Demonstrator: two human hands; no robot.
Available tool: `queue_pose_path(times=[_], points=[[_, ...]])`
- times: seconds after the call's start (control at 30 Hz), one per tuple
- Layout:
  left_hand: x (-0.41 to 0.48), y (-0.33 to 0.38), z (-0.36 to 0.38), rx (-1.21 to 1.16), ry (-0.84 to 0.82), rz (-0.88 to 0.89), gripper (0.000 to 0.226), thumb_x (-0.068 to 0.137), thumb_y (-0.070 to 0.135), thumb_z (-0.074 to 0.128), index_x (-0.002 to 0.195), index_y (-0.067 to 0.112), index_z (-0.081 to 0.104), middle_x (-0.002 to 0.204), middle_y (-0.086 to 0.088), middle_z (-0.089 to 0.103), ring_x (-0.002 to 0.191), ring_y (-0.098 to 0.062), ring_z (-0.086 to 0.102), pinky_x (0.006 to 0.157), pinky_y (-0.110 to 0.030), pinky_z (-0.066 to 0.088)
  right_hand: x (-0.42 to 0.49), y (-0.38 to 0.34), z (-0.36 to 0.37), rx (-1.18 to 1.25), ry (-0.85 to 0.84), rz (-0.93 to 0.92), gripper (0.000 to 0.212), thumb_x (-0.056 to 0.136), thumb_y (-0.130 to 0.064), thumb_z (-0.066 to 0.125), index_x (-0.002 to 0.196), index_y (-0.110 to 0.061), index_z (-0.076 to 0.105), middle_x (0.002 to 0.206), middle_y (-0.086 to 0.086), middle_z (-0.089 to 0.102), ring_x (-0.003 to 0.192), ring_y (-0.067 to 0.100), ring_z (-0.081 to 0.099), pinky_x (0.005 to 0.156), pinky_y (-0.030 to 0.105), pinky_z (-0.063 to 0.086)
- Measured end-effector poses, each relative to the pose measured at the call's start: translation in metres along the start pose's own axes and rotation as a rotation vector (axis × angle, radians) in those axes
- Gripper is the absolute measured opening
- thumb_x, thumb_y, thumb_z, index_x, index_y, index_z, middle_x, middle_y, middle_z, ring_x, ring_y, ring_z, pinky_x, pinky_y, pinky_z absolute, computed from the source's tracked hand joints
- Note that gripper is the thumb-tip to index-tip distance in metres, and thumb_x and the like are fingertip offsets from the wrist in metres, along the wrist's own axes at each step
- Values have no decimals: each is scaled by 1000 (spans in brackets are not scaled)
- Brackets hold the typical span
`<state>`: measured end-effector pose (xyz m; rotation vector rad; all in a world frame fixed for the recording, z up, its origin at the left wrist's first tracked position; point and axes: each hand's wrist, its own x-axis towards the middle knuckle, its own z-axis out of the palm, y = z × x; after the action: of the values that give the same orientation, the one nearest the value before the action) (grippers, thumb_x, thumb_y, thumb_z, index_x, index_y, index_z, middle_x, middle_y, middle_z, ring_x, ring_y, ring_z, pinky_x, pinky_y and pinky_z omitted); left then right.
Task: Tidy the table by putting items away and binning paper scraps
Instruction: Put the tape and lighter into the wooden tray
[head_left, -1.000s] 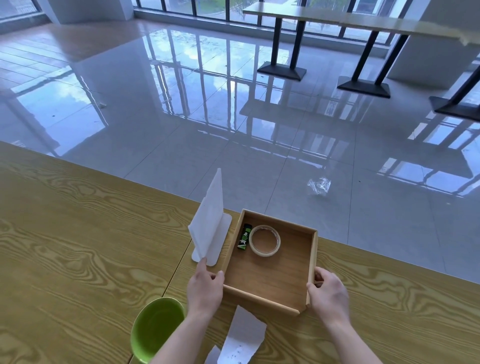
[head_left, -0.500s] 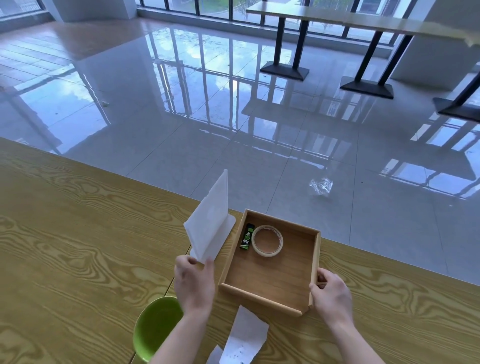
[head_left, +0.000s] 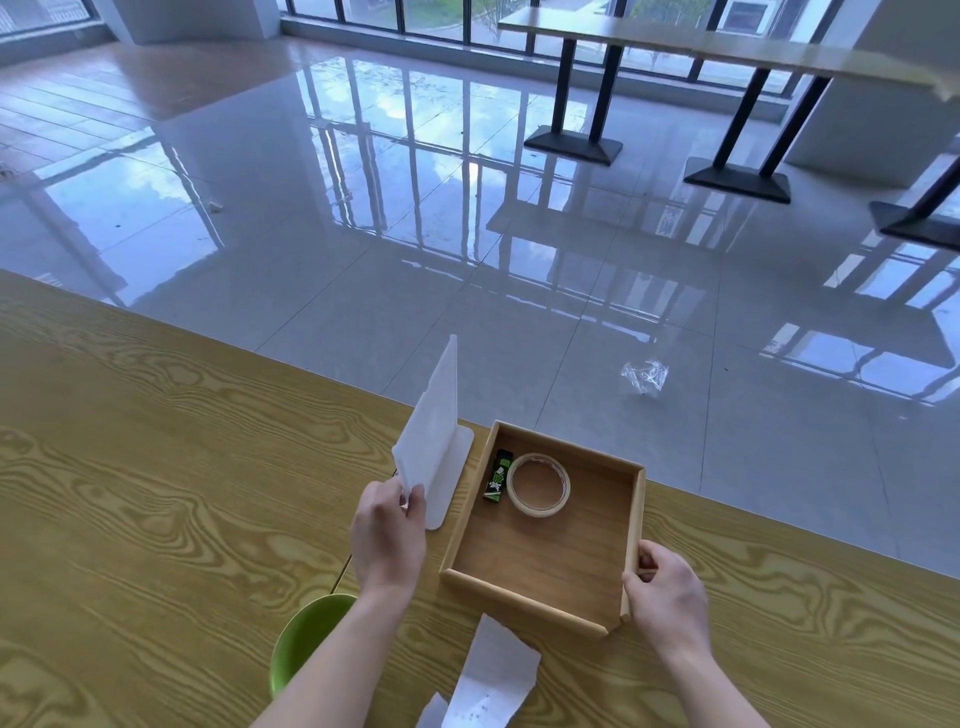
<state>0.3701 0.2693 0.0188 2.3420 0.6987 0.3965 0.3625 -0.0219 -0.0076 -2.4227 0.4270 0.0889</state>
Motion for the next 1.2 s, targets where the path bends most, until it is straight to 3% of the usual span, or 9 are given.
queue_pose_path(times=[0.1, 0.17, 0.27, 0.37, 0.43, 0.6, 0.73, 1.07, 1.2], points=[[-2, -3, -2, -61, -4, -30, 18, 89, 29, 68, 90, 12, 61, 85, -6, 57, 70, -24, 55, 57, -28, 36, 0, 0, 0, 3, 5, 0, 41, 81, -5, 71, 121, -10, 66, 102, 6, 67, 91, 22, 61, 82, 31, 48], [-9, -7, -2, -120, -15, -113, 38, 86, 39, 69, 113, 16, 56, 96, -3, 55, 78, -21, 58, 64, -31, 43, 0, 0, 1, -1, 11, 0, 40, 80, -5, 71, 119, -10, 67, 101, 5, 67, 90, 21, 60, 81, 30, 47], [-25, -14, 3, -164, -81, -248, 42, 84, 45, 67, 113, 19, 53, 95, 2, 55, 82, -15, 56, 60, -28, 40, 0, 0, 0, -6, 12, -1, 38, 80, -5, 71, 117, -11, 68, 99, 4, 67, 88, 20, 60, 80, 29, 47], [-37, -21, 13, -95, -235, -245, 41, 86, 43, 66, 118, 19, 58, 93, 2, 60, 82, -12, 55, 57, -24, 36, 0, 0, -1, -10, 7, -2, 38, 80, -5, 70, 117, -11, 67, 99, 4, 66, 89, 20, 59, 79, 28, 46], [-34, -21, 14, -104, -231, -242, 42, 88, 42, 65, 123, 21, 56, 92, 2, 62, 83, -14, 56, 57, -24, 35, 0, 0, 0, -4, 7, -10, 37, 80, -4, 70, 116, -11, 68, 98, 3, 66, 88, 20, 60, 79, 30, 47], [-11, -13, 7, -57, -95, -121, 9, 90, 27, 65, 87, 20, 61, 76, 1, 59, 66, -11, 47, 50, -24, 29, 0, -1, -1, -10, 7, -9, 35, 79, -3, 70, 113, -11, 68, 92, 0, 62, 86, 20, 59, 79, 31, 47], [-1, -11, 4, 15, -61, -42, 24, 91, 24, 64, 71, 14, 56, 71, -1, 56, 61, -19, 49, 52, -28, 30, -1, -2, -1, -1, 16, -12, 32, 78, -2, 69, 110, -11, 70, 88, -1, 60, 83, 20, 58, 75, 29, 46], [-2, -17, 6, 1, -50, -22, 23, 92, 24, 64, 73, 11, 59, 72, -2, 58, 63, -22, 51, 55, -30, 33, -1, -2, 0, -17, 16, -27, 34, 79, -2, 70, 113, -9, 68, 87, -2, 59, 81, 18, 59, 73, 29, 47], [-5, -16, 4, -19, -62, -52, 17, 91, 32, 64, 94, 15, 61, 80, 0, 61, 72, -20, 55, 58, -29, 36, -1, 0, 0, -6, 15, -18, 39, 80, -4, 70, 119, -8, 66, 95, 3, 64, 84, 19, 58, 77, 29, 47]])
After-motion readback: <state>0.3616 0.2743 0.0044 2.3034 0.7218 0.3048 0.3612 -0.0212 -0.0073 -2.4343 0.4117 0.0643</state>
